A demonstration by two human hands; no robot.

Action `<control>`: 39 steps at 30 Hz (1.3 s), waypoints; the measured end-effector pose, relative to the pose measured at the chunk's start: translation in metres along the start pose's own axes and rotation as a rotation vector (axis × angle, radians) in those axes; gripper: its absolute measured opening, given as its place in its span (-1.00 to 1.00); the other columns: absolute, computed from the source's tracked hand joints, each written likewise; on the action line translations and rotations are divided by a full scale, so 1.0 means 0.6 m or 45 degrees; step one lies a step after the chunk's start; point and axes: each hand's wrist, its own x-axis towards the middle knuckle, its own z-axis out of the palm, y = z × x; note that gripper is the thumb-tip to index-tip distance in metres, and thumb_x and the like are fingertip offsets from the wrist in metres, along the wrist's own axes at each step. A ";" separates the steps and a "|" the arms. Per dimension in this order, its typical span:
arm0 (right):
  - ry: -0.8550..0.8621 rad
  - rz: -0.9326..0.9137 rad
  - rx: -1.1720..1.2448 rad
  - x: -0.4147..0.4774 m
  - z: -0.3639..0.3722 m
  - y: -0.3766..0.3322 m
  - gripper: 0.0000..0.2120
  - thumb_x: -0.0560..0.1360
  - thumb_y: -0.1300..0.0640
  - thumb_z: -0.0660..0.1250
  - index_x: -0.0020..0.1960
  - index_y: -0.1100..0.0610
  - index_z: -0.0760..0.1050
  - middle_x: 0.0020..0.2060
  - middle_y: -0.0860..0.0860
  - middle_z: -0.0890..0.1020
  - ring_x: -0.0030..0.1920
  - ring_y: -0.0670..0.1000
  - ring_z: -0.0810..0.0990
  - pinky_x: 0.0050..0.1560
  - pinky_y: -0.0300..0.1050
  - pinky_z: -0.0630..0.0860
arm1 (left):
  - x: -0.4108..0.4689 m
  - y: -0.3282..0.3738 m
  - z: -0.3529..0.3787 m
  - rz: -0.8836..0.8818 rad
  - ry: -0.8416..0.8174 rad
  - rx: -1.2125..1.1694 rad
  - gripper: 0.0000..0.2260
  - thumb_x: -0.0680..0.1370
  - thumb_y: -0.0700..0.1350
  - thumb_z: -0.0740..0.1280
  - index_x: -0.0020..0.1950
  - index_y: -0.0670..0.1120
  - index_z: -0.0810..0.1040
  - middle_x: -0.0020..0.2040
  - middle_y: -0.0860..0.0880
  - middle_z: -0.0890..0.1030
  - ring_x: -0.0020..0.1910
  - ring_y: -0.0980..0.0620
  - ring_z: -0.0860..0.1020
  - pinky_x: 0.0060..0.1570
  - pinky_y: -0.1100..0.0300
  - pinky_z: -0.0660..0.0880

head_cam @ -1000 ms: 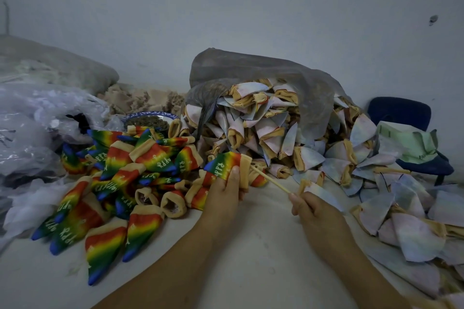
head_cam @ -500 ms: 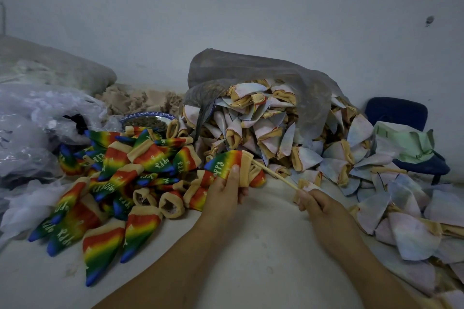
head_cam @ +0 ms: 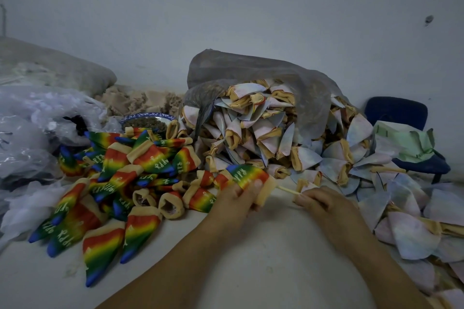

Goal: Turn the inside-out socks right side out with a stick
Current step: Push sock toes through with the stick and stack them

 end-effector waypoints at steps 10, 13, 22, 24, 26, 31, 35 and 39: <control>0.146 0.140 -0.138 -0.021 0.041 -0.032 -0.64 0.49 -0.32 0.06 -0.28 -0.15 0.47 -0.35 -0.22 0.54 -0.26 -0.22 0.49 -0.24 -0.17 0.43 | 0.001 0.007 -0.001 0.043 -0.071 0.125 -0.54 0.62 0.25 0.11 -0.26 -0.03 0.56 -0.34 0.03 0.53 -0.30 0.08 0.48 -0.15 0.09 0.42; 0.102 0.160 -0.068 -0.018 0.045 -0.029 -0.68 0.51 -0.26 0.13 -0.28 -0.13 0.47 -0.34 -0.20 0.56 -0.25 -0.20 0.51 -0.19 -0.14 0.46 | 0.001 0.003 0.002 0.017 0.000 0.120 -0.55 0.60 0.26 0.13 -0.37 0.08 0.54 -0.43 0.11 0.51 -0.39 0.21 0.47 -0.21 0.17 0.41; -0.027 0.162 0.297 -0.012 0.063 -0.014 -0.67 0.56 -0.12 0.19 -0.30 0.00 0.51 -0.29 -0.11 0.63 -0.18 -0.19 0.60 -0.06 -0.13 0.50 | 0.003 0.006 0.001 0.094 -0.021 -0.062 -0.62 0.30 0.45 0.33 -0.34 0.15 0.57 -0.43 0.12 0.49 -0.44 0.24 0.44 -0.41 0.40 0.38; -0.032 0.158 0.363 -0.010 0.063 -0.015 -0.65 0.57 -0.10 0.18 -0.30 0.02 0.52 -0.30 -0.12 0.64 -0.21 -0.26 0.60 -0.14 -0.30 0.43 | 0.003 0.006 0.003 0.126 -0.013 -0.032 -0.60 0.31 0.50 0.32 -0.29 0.18 0.58 -0.41 0.14 0.51 -0.44 0.27 0.43 -0.41 0.41 0.37; -0.026 0.158 0.402 -0.010 0.058 -0.018 -0.64 0.57 -0.09 0.17 -0.29 0.03 0.53 -0.29 -0.11 0.62 -0.23 -0.30 0.57 -0.24 -0.46 0.36 | 0.004 0.007 0.002 0.163 0.025 -0.026 -0.52 0.34 0.55 0.17 -0.26 0.18 0.58 -0.36 0.13 0.55 -0.40 0.27 0.45 -0.34 0.35 0.39; -0.037 0.112 0.441 -0.014 0.040 -0.023 -0.55 0.50 -0.22 0.06 -0.30 0.02 0.56 -0.40 -0.10 0.46 -0.36 -0.27 0.45 -0.33 -0.48 0.32 | 0.013 0.005 -0.010 0.110 0.191 -0.308 -0.52 0.60 0.27 0.05 -0.14 0.01 0.64 -0.27 -0.01 0.61 -0.37 0.17 0.49 -0.34 0.28 0.39; -0.147 0.129 0.366 -0.018 0.036 -0.024 -0.50 0.51 -0.25 0.04 -0.31 0.04 0.58 -0.48 -0.10 0.33 -0.51 -0.23 0.36 -0.45 -0.43 0.27 | 0.015 0.009 -0.015 0.003 -0.020 -0.714 -0.70 0.63 0.08 0.18 0.18 -0.01 0.62 0.07 -0.01 0.69 -0.19 0.12 0.59 -0.14 0.19 0.44; -0.191 0.163 0.323 -0.017 0.036 -0.022 -0.51 0.58 -0.17 0.06 -0.28 0.08 0.59 -0.60 -0.15 0.39 -0.53 -0.24 0.38 -0.47 -0.44 0.28 | 0.019 0.008 -0.018 -0.015 -0.174 -0.786 -0.72 0.54 0.11 0.30 0.18 0.07 0.62 0.12 0.02 0.66 -0.04 0.15 0.61 -0.03 0.20 0.45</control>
